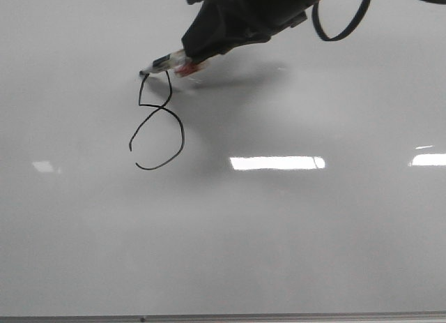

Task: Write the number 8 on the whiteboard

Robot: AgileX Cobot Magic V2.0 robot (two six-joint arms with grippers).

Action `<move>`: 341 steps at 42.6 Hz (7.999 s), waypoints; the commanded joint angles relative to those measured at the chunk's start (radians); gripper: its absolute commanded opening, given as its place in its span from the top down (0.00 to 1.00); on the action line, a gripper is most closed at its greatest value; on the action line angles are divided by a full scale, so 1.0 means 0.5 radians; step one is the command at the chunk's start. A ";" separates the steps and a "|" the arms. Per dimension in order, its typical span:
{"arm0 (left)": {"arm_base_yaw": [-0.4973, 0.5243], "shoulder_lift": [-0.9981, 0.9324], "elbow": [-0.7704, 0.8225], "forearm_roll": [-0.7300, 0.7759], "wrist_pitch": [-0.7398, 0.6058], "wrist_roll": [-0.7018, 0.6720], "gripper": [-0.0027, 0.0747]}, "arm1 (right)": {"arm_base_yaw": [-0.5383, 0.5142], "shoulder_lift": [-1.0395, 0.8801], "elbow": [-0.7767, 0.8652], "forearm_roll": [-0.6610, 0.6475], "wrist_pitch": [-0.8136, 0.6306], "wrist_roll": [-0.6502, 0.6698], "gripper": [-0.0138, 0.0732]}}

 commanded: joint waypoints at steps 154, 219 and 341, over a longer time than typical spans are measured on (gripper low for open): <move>1.302 2.192 -0.865 0.115 -0.469 -0.568 0.73 | -0.628 -2.776 1.656 -1.111 0.001 1.196 0.92; 1.298 -0.029 -0.159 0.212 -0.040 -0.551 0.99 | -0.628 -2.776 1.656 -1.111 -0.006 1.196 0.92; 1.170 -0.669 0.676 0.877 -0.533 -1.185 0.99 | -0.644 -2.773 1.772 -1.430 -0.355 1.386 0.92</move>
